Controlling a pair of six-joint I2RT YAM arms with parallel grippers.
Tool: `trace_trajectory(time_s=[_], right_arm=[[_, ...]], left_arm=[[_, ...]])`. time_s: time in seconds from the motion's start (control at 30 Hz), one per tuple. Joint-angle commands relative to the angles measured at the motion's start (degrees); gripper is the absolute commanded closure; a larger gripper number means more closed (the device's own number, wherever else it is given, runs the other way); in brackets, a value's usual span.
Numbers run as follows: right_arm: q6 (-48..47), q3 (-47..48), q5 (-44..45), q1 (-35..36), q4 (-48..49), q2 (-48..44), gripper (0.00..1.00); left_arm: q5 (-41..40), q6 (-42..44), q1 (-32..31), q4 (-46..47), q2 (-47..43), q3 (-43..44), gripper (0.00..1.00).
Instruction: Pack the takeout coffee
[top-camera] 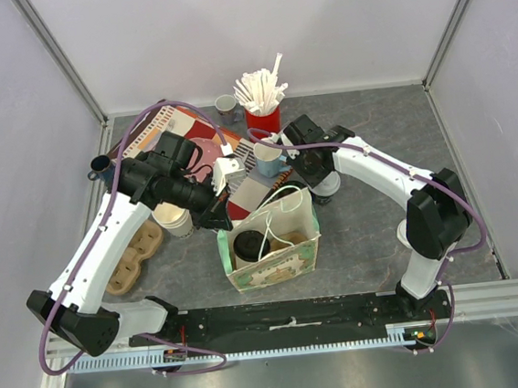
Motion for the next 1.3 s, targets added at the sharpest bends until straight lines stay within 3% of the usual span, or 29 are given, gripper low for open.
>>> trace_trajectory(time_s=[0.0, 0.27, 0.63, 1.07, 1.27], right_arm=[[-1.17, 4.28, 3.61, 1.11, -2.24, -1.48, 0.71], [-0.83, 1.56, 2.12, 1.29, -2.33, -2.27, 0.64], [-1.0, 0.06, 1.68, 1.12, -1.81, 1.24, 0.61], [-1.44, 0.23, 1.59, 0.94, -1.89, 0.63, 0.78], [-1.53, 2.43, 0.72, 0.33, -3.47, -1.56, 0.8]], left_arm=[[1.52, 1.66, 0.18, -0.91, 0.44, 2.04, 0.98], [1.16, 2.89, 0.18, -1.97, 1.15, 2.74, 0.98], [1.43, 2.62, 0.18, -2.06, 1.15, 2.92, 0.98], [1.25, 2.71, 0.27, -2.23, 1.15, 3.01, 0.98], [1.52, 2.71, 0.27, -2.23, 1.23, 3.18, 0.98]])
